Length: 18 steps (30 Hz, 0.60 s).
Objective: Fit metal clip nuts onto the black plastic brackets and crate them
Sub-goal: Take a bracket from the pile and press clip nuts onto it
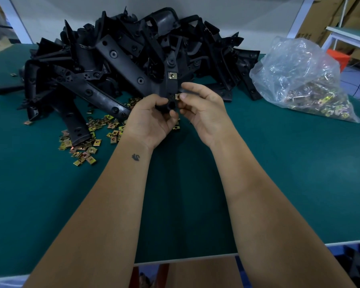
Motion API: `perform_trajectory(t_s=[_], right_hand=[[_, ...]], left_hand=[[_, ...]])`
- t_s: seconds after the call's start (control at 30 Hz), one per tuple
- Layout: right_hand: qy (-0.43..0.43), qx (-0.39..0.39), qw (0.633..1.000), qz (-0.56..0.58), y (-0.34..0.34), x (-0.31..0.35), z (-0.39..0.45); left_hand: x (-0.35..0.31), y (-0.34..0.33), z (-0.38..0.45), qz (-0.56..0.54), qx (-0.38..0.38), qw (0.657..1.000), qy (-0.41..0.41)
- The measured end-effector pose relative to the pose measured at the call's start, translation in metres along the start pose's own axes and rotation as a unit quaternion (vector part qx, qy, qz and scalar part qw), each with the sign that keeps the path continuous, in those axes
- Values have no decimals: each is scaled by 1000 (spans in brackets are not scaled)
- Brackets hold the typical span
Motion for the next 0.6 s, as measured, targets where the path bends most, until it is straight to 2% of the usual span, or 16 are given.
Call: perform_trajectory(t_s=[0.27,0.6], right_hand=[[11,-6,1000,-18,-1,-1,0],[7,-25,997,77,3,0,-1]], left_hand=[[2,2,3,35,-21,999,4],[4,1,2,142,3,990,13]])
Point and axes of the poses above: each hand's wrist, its own z-axis towards the middle knuckle, its own y-axis out of the back of the hand, x = y × z, the point moved 3 cm from there along z, towards the middle knuckle, and after that the axes turned 7 degrees about -z, right-handed, at the moved point
